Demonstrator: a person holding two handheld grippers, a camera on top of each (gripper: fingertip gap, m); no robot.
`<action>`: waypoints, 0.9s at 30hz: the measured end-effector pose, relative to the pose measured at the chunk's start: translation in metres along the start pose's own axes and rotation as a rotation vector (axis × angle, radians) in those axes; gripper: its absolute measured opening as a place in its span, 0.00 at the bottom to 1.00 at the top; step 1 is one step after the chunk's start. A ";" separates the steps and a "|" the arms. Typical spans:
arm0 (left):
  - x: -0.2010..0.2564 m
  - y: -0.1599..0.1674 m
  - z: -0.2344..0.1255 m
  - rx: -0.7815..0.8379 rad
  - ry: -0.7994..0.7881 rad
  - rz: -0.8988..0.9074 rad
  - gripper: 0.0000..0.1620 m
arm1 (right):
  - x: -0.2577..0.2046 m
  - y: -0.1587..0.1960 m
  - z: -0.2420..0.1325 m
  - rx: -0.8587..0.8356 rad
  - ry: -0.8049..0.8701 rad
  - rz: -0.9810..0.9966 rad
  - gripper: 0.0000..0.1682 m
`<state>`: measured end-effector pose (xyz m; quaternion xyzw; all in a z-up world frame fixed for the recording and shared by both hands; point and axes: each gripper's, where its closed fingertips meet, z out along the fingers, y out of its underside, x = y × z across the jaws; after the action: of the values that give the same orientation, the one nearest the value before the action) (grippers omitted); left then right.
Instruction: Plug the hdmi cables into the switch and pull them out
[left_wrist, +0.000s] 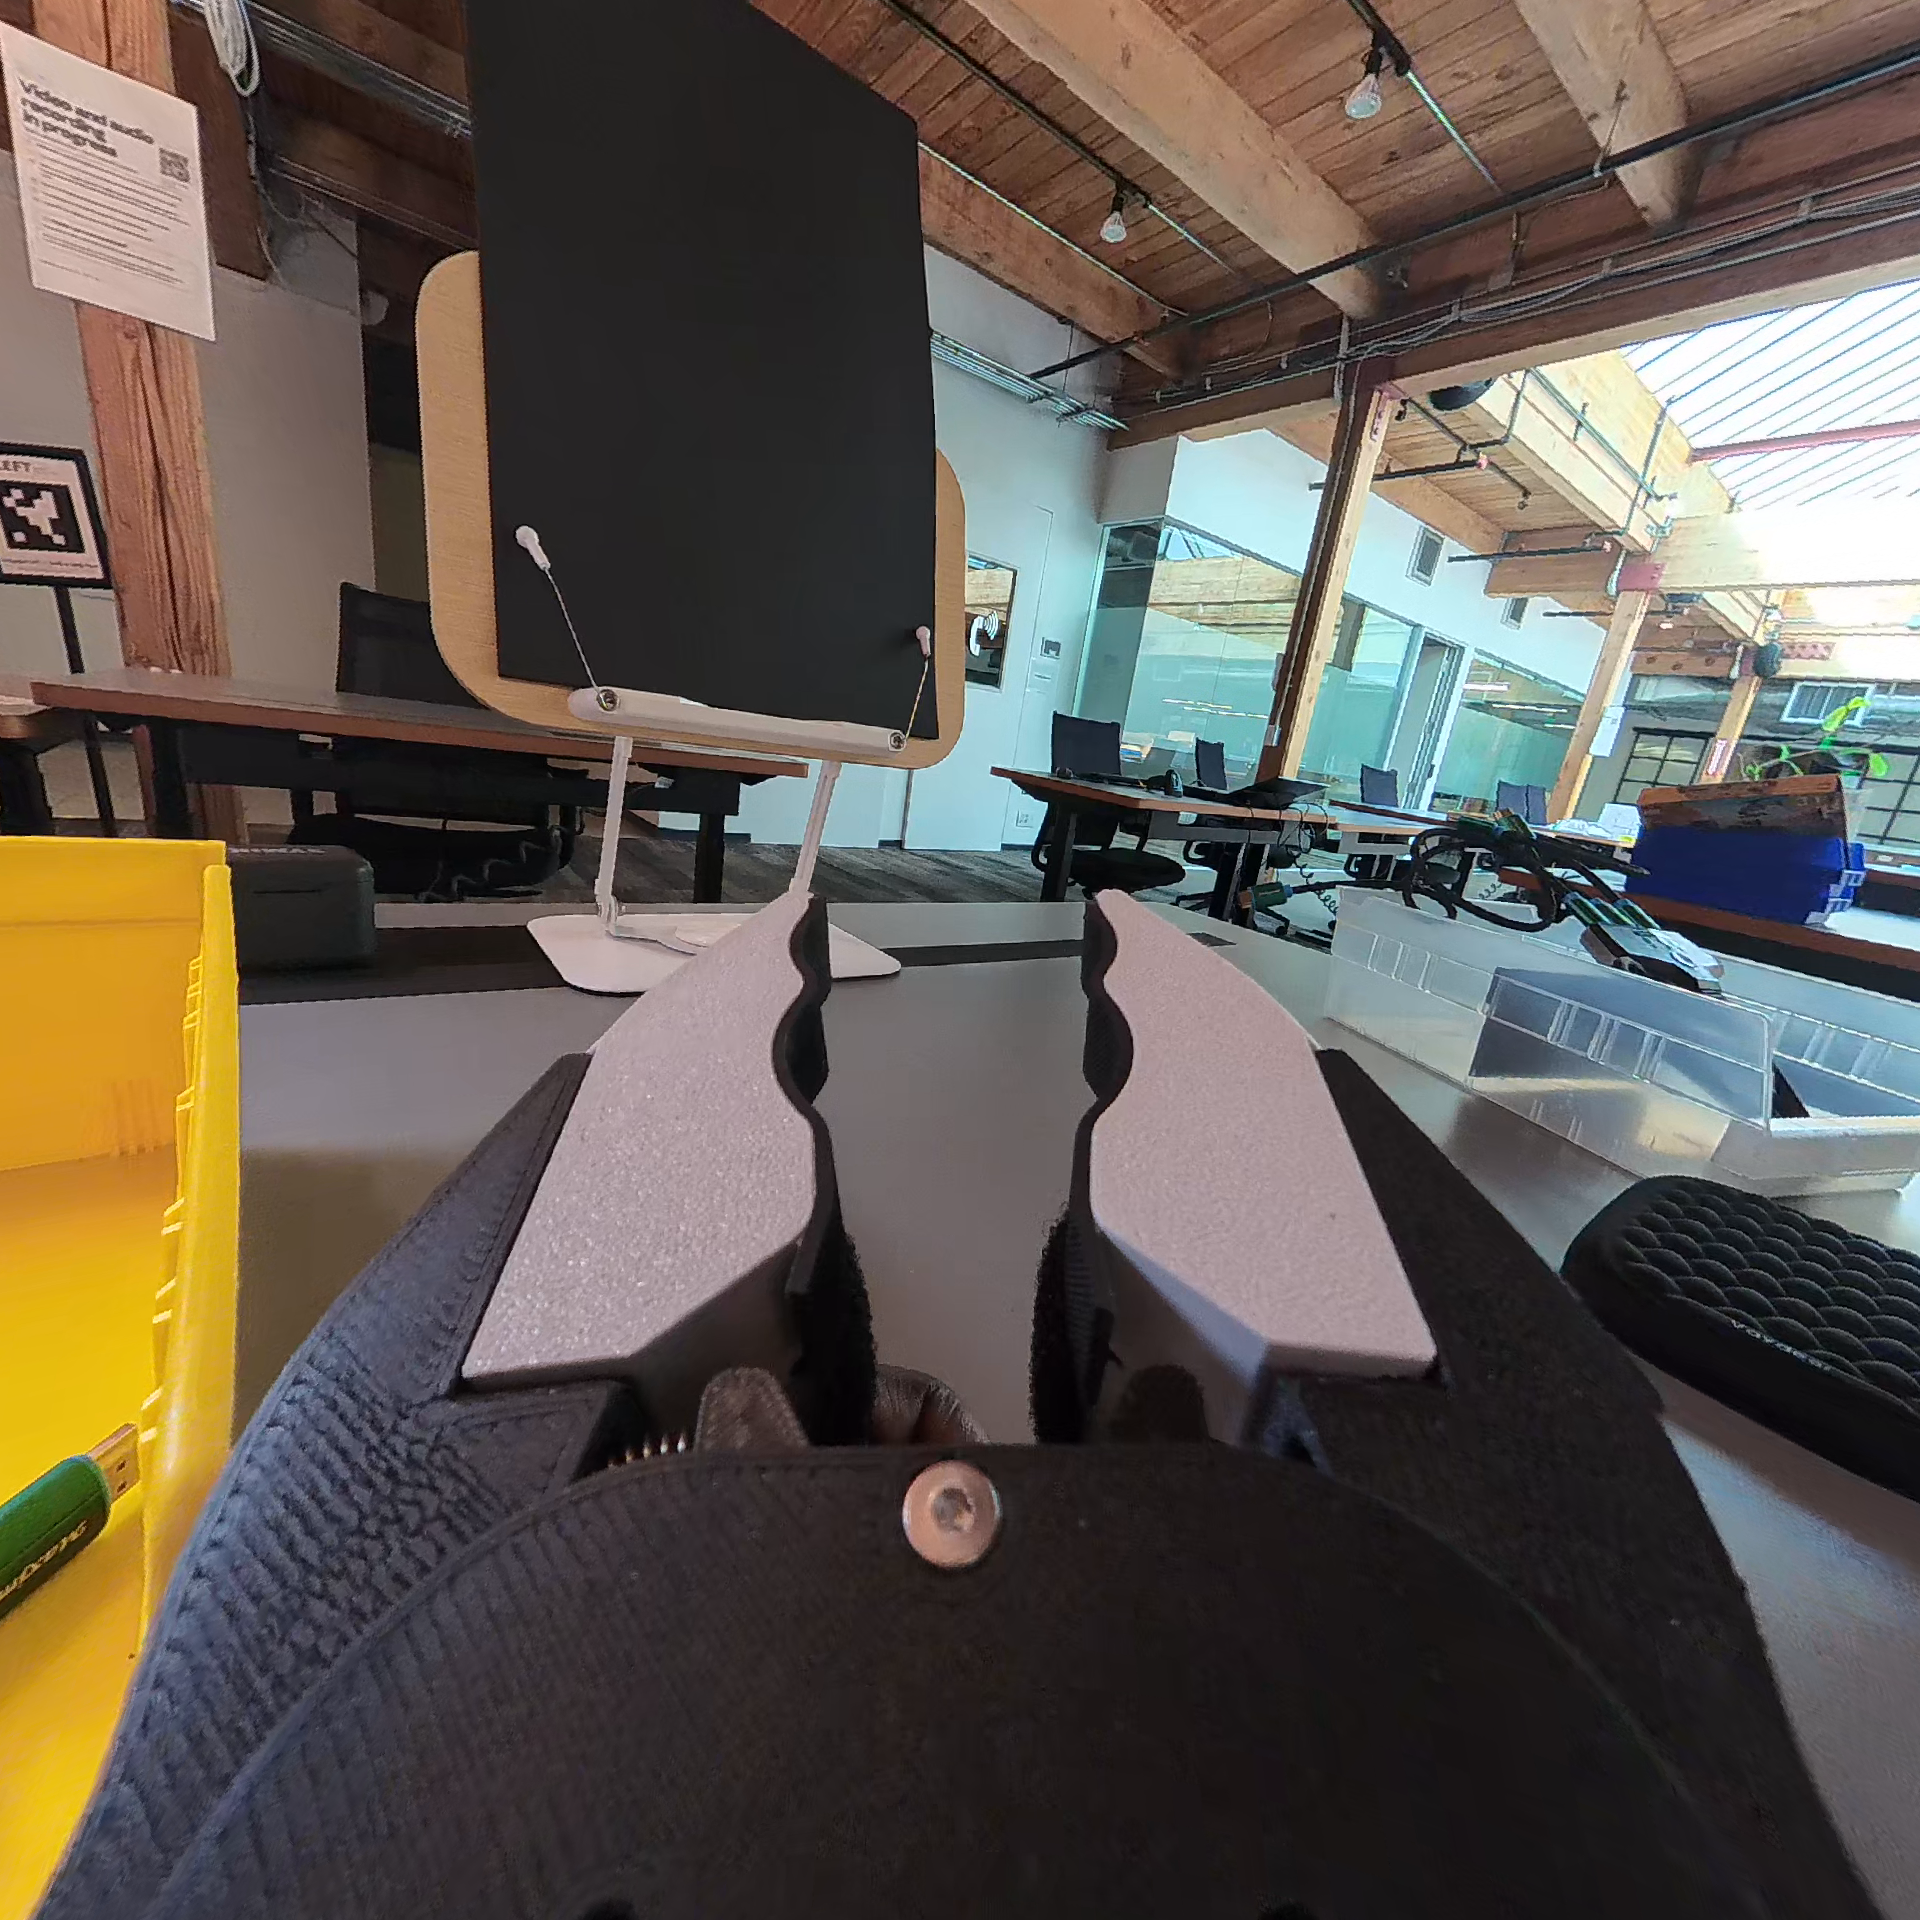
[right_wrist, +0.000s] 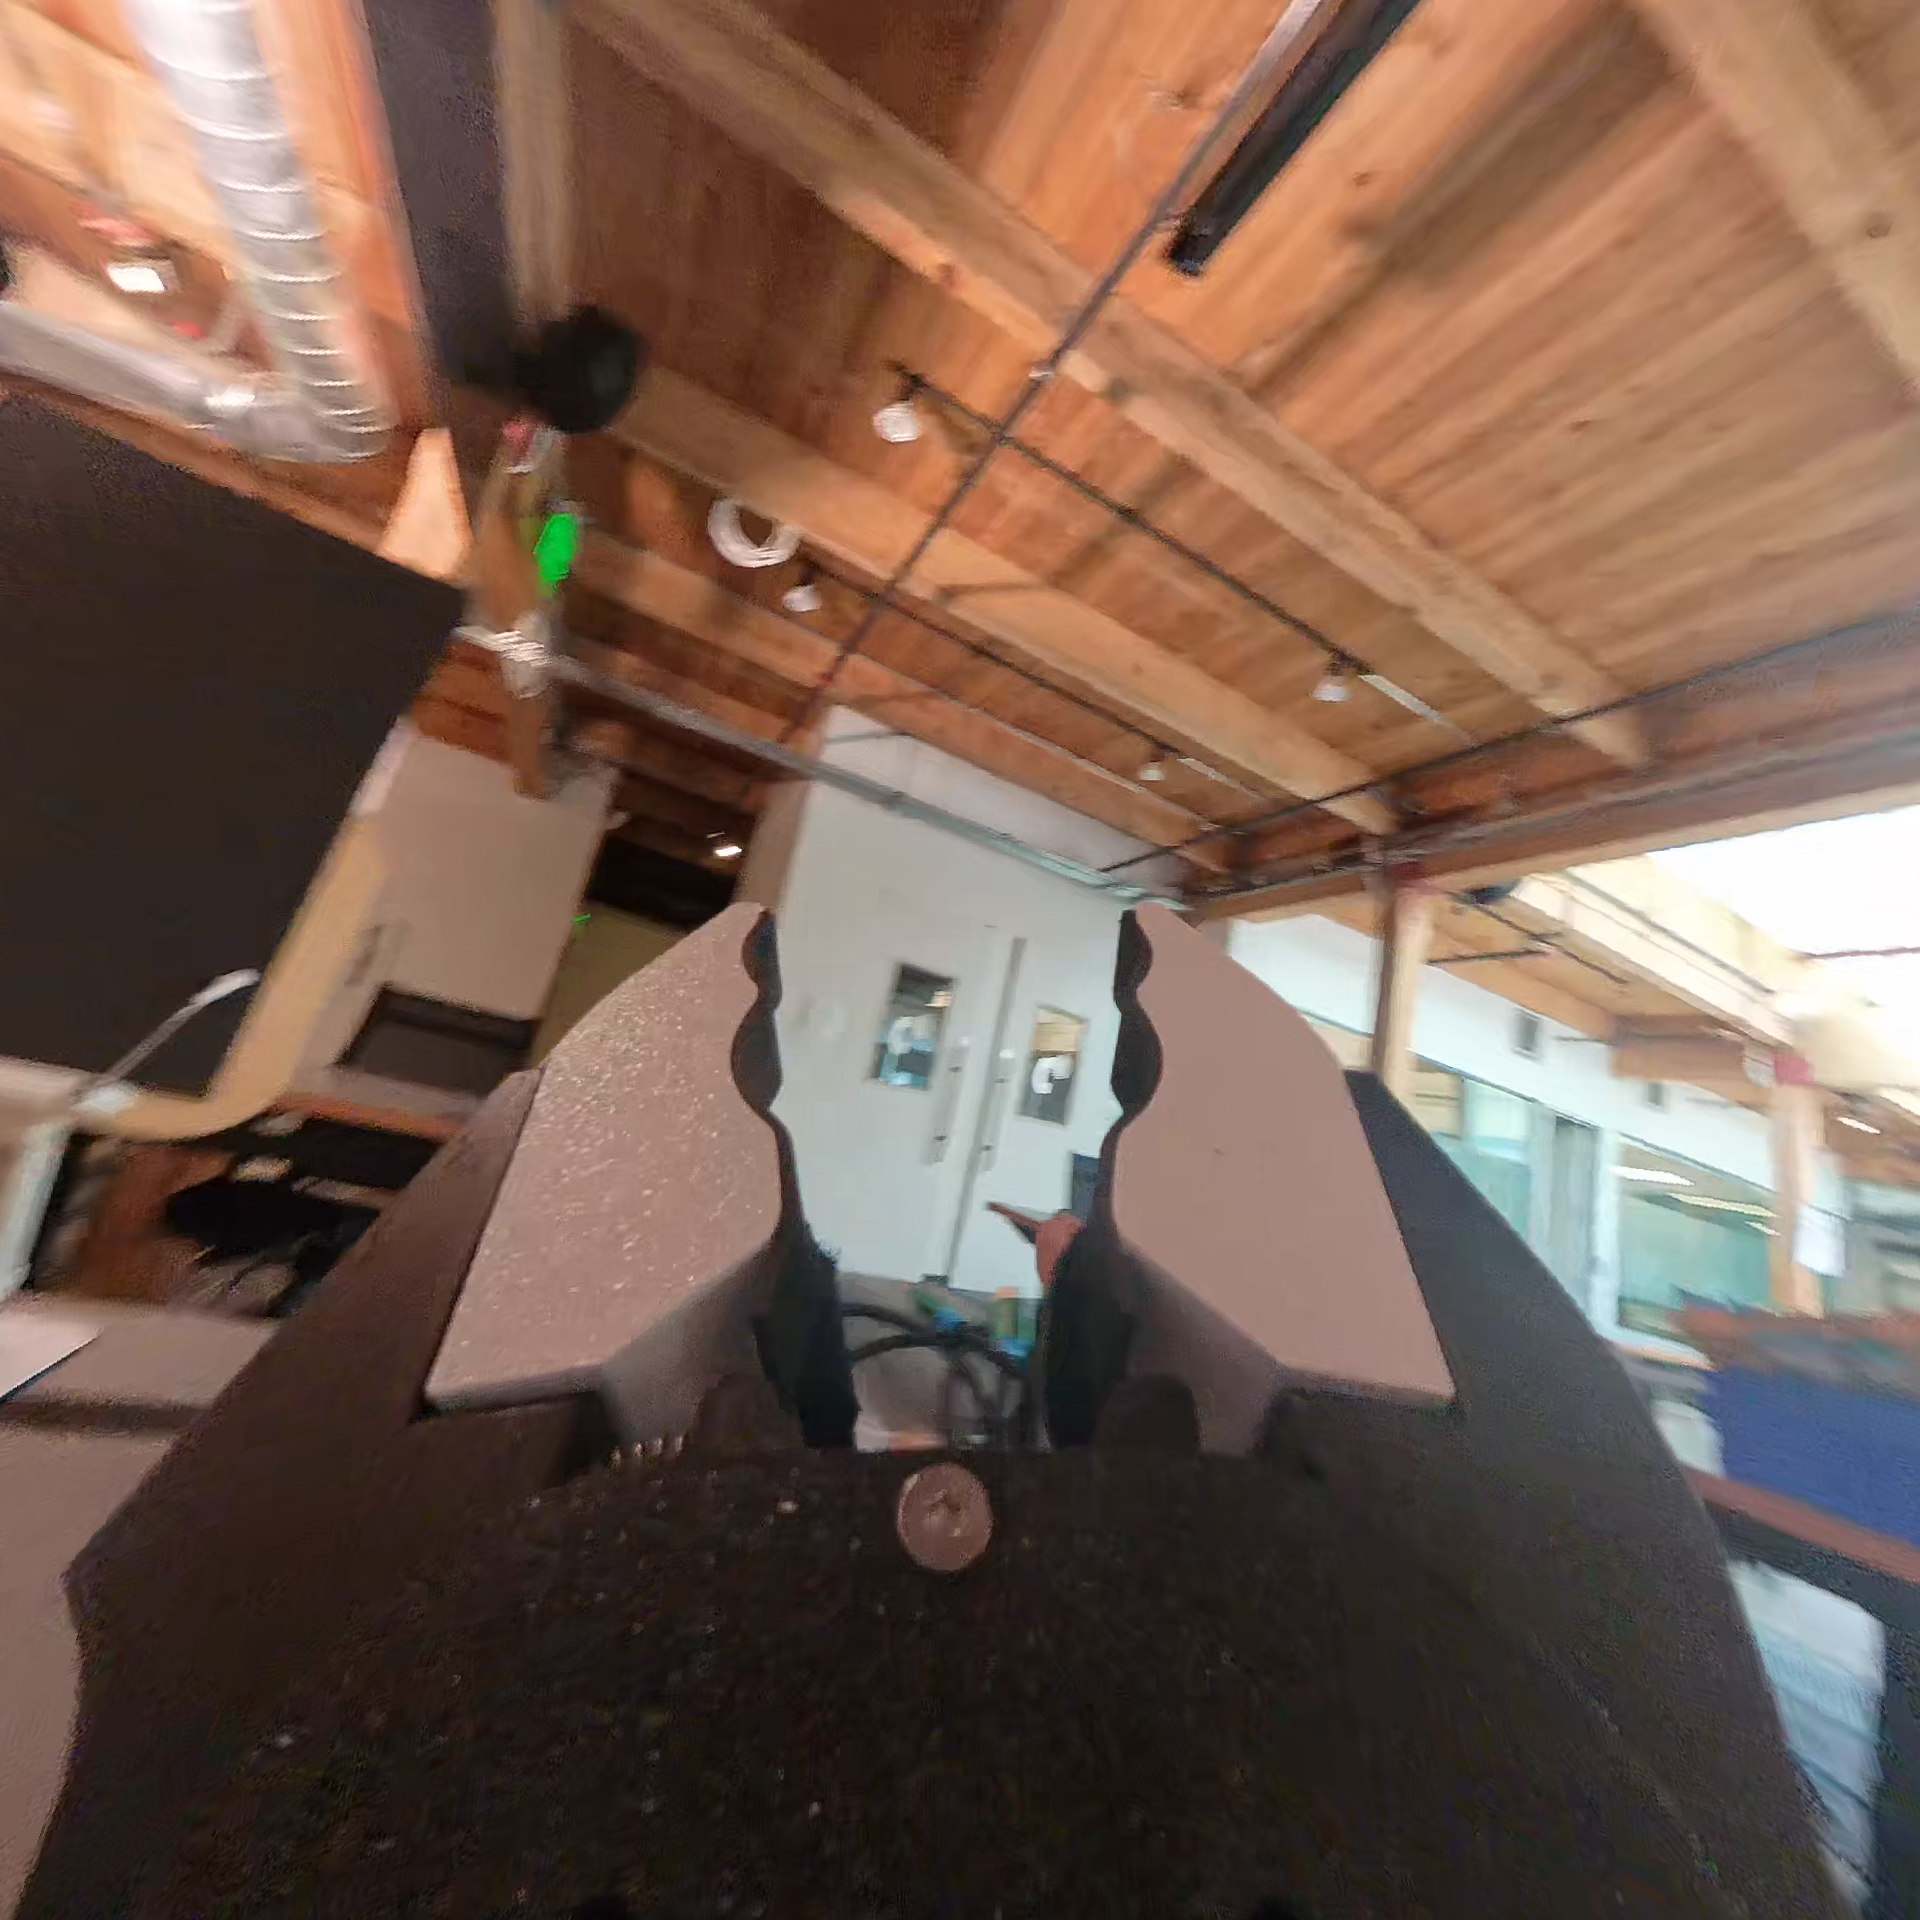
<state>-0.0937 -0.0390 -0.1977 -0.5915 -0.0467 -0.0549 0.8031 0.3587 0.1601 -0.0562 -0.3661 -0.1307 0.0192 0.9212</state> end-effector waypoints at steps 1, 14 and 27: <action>0.000 0.000 0.000 0.000 0.002 0.002 0.29 | -0.022 0.000 0.003 -0.012 -0.087 0.007 0.39; 0.010 -0.002 0.000 0.013 0.045 0.037 0.29 | -0.336 0.029 -0.194 -0.425 -1.861 0.275 0.40; -0.041 -0.071 -0.043 -0.286 -0.056 0.380 0.29 | -0.341 0.061 -0.224 -0.510 -1.980 -0.005 0.45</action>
<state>-0.1440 -0.0994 -0.1489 -0.6985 0.0517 0.1077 0.7056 0.0906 0.0101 -0.3310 -0.3707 -0.8341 0.2829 0.2946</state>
